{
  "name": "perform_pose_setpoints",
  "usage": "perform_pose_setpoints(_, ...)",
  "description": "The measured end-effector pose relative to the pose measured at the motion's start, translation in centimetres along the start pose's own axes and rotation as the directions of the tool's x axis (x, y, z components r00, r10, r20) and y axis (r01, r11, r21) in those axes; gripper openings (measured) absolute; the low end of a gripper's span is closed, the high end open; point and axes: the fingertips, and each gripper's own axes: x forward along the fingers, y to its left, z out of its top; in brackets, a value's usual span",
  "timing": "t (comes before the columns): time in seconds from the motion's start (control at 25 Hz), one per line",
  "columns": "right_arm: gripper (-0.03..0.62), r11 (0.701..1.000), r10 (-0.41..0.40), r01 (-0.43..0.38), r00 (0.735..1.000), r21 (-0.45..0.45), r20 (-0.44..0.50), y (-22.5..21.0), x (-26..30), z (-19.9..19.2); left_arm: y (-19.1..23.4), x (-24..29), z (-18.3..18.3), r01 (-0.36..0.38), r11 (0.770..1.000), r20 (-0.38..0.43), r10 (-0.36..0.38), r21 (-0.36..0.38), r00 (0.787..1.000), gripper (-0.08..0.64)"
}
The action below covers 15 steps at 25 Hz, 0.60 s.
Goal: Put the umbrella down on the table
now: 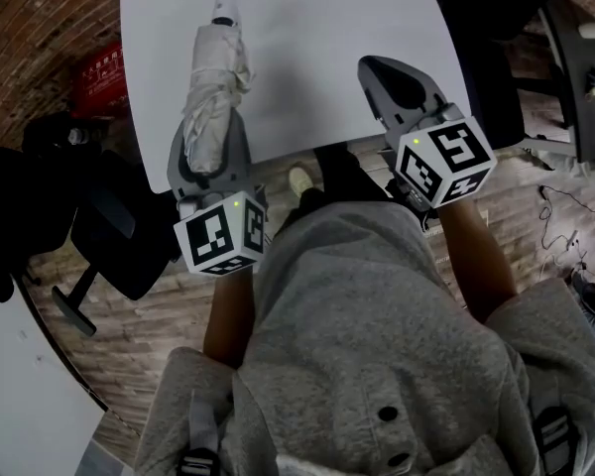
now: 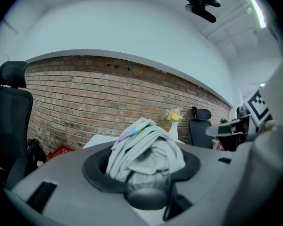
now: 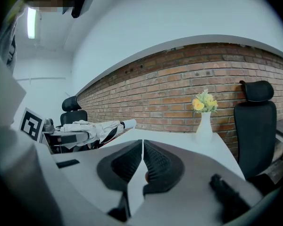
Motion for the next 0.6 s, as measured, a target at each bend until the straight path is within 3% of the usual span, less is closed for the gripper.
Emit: perform_pose_setpoints(0.6,0.028,1.000,0.004,-0.004,0.999,0.003,-0.033,1.3,0.2,-1.8,1.2,-0.4,-2.8,-0.005,1.000,-0.049,0.005,0.010,0.999,0.236)
